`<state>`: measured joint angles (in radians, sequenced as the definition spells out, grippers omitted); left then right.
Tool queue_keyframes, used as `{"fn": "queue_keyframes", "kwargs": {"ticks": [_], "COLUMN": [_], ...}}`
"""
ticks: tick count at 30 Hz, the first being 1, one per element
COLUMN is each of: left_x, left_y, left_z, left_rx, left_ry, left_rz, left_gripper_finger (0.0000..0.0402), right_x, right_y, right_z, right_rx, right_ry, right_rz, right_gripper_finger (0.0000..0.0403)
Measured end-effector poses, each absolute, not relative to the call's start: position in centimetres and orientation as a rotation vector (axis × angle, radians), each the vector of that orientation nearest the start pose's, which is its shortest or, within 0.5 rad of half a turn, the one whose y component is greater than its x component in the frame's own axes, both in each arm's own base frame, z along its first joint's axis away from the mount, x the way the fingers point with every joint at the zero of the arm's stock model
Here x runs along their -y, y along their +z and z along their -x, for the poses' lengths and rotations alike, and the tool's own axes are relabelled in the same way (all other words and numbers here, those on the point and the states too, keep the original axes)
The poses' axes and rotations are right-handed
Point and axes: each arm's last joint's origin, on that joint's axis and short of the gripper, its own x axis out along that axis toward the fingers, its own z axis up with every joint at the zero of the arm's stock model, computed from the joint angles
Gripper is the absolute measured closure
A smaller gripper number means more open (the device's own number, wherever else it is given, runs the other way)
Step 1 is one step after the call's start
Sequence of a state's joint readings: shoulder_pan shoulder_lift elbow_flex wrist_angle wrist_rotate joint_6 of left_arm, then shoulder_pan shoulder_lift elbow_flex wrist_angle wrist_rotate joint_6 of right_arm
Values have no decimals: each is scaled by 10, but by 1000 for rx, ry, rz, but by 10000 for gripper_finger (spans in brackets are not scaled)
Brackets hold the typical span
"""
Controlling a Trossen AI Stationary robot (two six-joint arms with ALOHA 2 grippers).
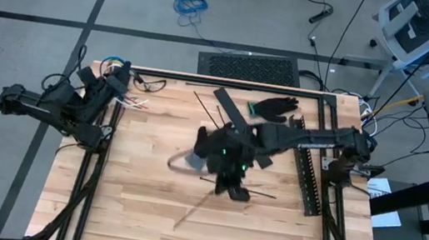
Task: Ziptie cables
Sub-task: Wrap the black zip tie on the cable
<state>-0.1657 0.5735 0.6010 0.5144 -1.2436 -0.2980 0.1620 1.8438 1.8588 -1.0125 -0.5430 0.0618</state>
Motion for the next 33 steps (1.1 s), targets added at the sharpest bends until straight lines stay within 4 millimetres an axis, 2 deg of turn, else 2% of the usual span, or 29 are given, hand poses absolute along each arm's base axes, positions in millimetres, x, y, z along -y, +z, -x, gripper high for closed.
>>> {"fn": "queue_keyframes", "kwargs": {"ticks": [3,6,8,11,15,19,21,24,29,31,33], "left_x": [-10,-10,-10,-10,-10,-11,-11,-11,-12,-12,-12], "left_y": [353,353,353,354,356,357,357,358,358,358,358], "left_z": [-110,-110,-110,-110,-108,-104,-102,-100,-98,-98,-97], "left_rx": [596,597,599,605,624,636,639,642,636,637,636], "left_ry": [988,987,986,984,979,977,979,980,987,997,1009], "left_rz": [637,640,643,648,663,672,674,675,661,663,665], "left_gripper_finger": [377,377,377,377,377,377,377,377,377,377,377], "right_x": [-92,-87,-82,-77,-54,-24,-9,1,-16,-26,-35], "right_y": [323,288,267,253,238,216,197,171,136,131,131], "right_z": [-386,-406,-417,-426,-428,-424,-416,-408,-395,-394,-395], "right_rx": [-1081,-1142,-1146,-1109,-1114,-1188,-1245,-1287,-1289,-1264,-1248], "right_ry": [550,528,584,680,683,514,476,386,422,480,509], "right_rz": [-161,-166,-191,-209,-157,-80,-117,-214,-292,-342,-321], "right_gripper_finger": [403,403,403,403,403,403,403,403,403,403,403]}}
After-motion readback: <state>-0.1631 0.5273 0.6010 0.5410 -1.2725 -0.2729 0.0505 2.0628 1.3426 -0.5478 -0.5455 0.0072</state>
